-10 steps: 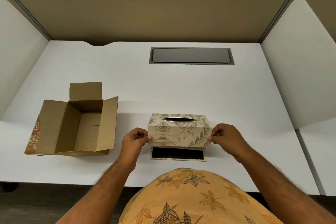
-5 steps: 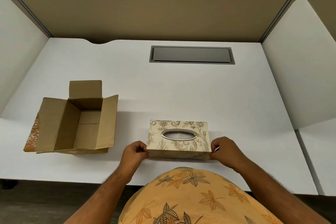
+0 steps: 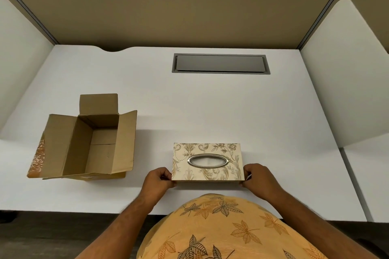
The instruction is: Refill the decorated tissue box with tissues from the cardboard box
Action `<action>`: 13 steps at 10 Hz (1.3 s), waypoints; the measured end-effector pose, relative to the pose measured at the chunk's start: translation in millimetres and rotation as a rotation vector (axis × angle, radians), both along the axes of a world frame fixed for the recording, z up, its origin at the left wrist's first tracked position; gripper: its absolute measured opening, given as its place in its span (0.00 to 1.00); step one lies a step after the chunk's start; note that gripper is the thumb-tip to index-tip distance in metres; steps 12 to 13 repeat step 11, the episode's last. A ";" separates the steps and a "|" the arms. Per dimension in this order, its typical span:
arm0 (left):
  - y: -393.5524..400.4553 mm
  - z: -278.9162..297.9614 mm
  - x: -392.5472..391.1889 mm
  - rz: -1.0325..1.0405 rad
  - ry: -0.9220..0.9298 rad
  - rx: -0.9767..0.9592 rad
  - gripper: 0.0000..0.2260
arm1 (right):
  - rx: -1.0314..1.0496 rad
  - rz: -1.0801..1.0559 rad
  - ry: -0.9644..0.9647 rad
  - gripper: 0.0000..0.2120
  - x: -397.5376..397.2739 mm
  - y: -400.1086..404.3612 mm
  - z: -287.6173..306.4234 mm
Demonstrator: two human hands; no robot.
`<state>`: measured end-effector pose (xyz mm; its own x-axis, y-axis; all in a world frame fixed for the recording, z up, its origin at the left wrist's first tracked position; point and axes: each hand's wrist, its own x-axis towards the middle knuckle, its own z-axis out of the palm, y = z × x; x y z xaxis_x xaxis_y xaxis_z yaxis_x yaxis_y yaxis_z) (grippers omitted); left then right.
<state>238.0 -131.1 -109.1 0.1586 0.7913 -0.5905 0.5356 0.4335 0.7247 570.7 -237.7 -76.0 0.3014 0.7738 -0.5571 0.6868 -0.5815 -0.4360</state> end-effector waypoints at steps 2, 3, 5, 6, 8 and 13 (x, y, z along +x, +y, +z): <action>2.7 1.4 -0.5 -0.056 0.027 0.002 0.10 | 0.017 -0.055 -0.019 0.07 -3.6 -4.9 -3.0; 4.6 3.3 -1.3 -0.117 0.027 0.005 0.07 | 0.032 -0.095 -0.017 0.15 -7.8 -8.8 -3.3; 7.6 10.2 -7.0 -0.174 -0.024 0.042 0.09 | 0.064 -0.198 -0.013 0.13 -19.0 -15.8 -3.8; 9.1 12.7 -10.1 -0.171 -0.047 0.053 0.09 | 0.077 -0.247 -0.015 0.12 -23.1 -17.7 -3.5; 10.3 22.9 -8.2 -0.135 -0.116 0.071 0.06 | 0.123 -0.343 -0.002 0.11 -27.2 -22.6 -1.7; -26.8 26.1 6.9 0.103 -0.063 0.269 0.15 | 0.232 -0.272 0.105 0.16 -9.3 -44.6 3.8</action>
